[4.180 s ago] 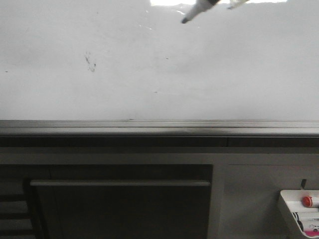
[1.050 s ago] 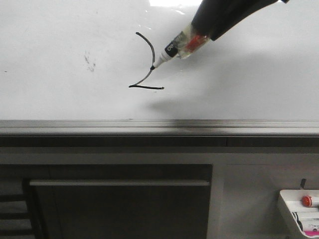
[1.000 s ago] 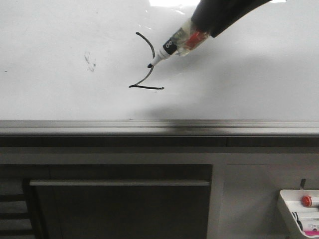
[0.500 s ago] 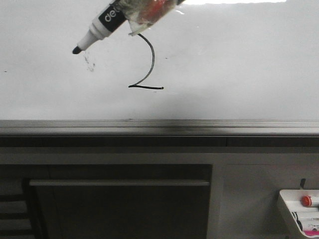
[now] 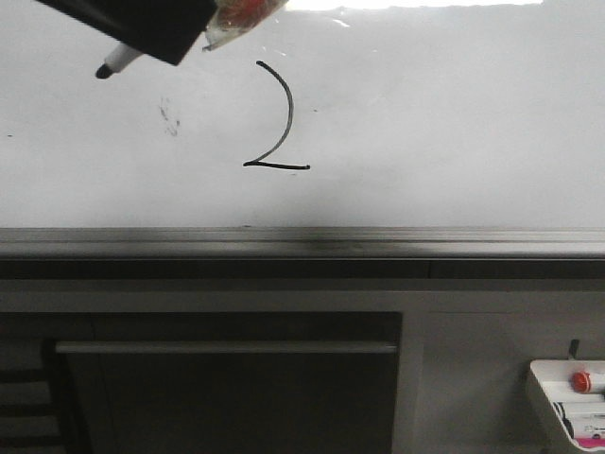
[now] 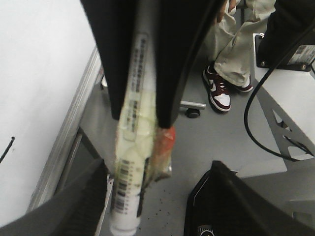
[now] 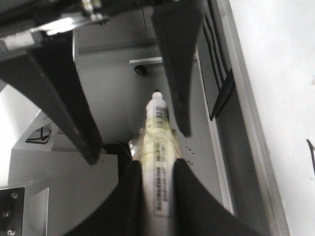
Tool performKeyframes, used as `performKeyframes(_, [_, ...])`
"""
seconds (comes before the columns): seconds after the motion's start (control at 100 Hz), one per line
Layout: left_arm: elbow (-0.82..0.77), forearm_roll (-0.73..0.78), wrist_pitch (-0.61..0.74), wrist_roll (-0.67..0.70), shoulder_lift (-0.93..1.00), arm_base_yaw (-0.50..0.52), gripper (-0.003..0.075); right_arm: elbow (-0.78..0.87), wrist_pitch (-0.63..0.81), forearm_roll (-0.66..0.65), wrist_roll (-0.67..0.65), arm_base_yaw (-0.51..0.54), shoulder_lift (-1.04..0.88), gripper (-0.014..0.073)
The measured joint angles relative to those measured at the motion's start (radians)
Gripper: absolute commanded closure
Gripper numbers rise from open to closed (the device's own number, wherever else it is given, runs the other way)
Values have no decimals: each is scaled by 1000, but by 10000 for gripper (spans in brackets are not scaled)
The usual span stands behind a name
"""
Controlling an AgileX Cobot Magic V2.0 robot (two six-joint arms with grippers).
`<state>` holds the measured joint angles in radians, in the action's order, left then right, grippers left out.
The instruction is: Write number 2 on whiteboard
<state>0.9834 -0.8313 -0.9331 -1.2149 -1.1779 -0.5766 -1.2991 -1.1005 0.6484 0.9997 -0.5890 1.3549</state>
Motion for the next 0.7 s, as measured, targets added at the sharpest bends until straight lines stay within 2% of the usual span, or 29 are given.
performKeyframes(0.08, [7, -10, 5, 0, -14, 0, 346, 0, 1, 0, 1, 0, 0, 629])
performKeyframes(0.2, [7, -12, 5, 0, -20, 0, 459, 0, 1, 0, 1, 0, 0, 629])
performKeyframes(0.34, [7, -14, 5, 0, -20, 0, 557, 0, 1, 0, 2, 0, 0, 629])
performKeyframes(0.6, [7, -9, -7, -10, -20, 0, 647, 0, -20, -1, 26, -3, -1, 629])
performKeyframes(0.7, [7, -9, -11, -10, -20, 0, 671, 0, -24, -1, 28, -3, -1, 601])
